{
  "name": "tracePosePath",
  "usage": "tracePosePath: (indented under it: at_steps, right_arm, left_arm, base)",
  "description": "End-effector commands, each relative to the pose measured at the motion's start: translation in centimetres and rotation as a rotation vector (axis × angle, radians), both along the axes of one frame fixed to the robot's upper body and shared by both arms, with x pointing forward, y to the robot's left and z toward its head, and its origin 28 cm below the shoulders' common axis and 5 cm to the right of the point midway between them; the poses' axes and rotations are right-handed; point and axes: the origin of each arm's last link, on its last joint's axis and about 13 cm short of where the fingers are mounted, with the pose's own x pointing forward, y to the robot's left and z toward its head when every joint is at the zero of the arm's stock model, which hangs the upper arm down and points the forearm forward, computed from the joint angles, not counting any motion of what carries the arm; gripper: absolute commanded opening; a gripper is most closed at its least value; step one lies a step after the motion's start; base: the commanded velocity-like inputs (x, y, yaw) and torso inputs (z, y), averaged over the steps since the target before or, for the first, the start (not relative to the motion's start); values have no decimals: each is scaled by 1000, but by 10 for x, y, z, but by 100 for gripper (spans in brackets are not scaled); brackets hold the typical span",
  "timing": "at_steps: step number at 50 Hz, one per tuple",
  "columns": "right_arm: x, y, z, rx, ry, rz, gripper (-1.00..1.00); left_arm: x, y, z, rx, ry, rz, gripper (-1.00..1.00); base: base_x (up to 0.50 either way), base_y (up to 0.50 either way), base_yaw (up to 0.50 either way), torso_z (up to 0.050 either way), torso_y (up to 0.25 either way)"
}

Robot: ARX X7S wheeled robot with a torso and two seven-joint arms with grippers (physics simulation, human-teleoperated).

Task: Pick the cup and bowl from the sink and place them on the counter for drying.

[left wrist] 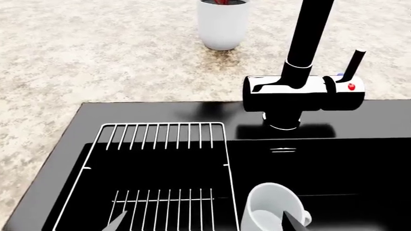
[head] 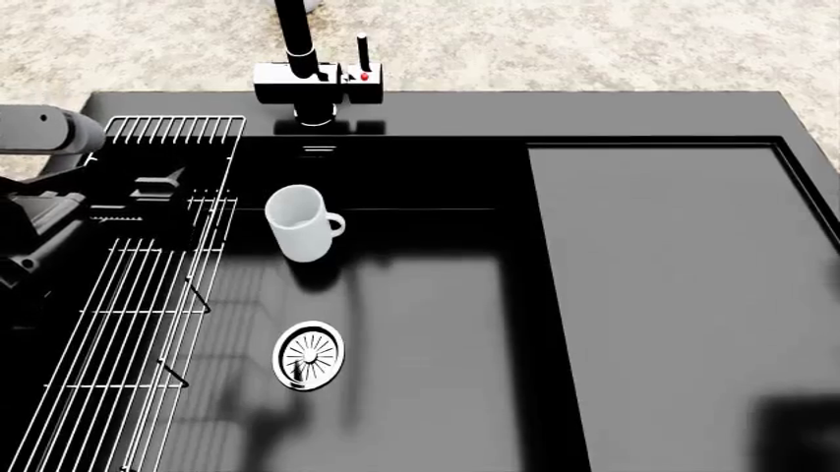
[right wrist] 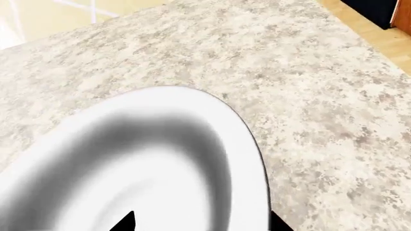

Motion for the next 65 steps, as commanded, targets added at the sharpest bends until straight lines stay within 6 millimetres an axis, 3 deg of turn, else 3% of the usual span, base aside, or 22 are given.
tracePosePath:
  at_steps: [1,20,24,28,39,42,45,53,58,65]
  right_arm:
    - [-3,4,33,-125,-26,-80,100]
    - [-7,7,41,-215,8,-84,100]
    - [3,17,52,-278,5,64,100]
    - [13,31,60,-419,107,335,100]
    - [26,61,84,-512,-36,826,100]
    - [26,72,96,-608,-230,1056,100]
    - [32,78,99,-615,-3,1121,100]
    - [35,100,103,-794,146,1339,100]
    - [34,120,105,-865,109,1461,100]
    - [26,140,98,-823,92,1563,100]
  left_arm:
    - [-1,2,-2,-7,0,-5,100]
    - [0,2,0,-9,0,-8,100]
    - [1,0,2,-9,-5,-8,100]
    - [1,0,2,-11,-6,-9,100]
    - [3,-2,1,-21,-9,-13,100]
    - [5,-3,3,-22,-14,-17,100]
    - [6,-4,4,-21,-16,-25,100]
    - [7,-6,8,-24,-19,-32,100]
    - [6,-7,11,-23,-28,-48,100]
    - [5,-13,16,-86,-22,-63,100]
  base:
    - [0,0,0,0,0]
    - [0,0,0,0,0]
    - [0,0,0,0,0]
    - [0,0,0,0,0]
    - [0,0,0,0,0]
    - [0,0,0,0,0]
    - [0,0,0,0,0]
    - [0,0,0,0,0]
    - [0,0,0,0,0]
    - [0,0,0,0,0]
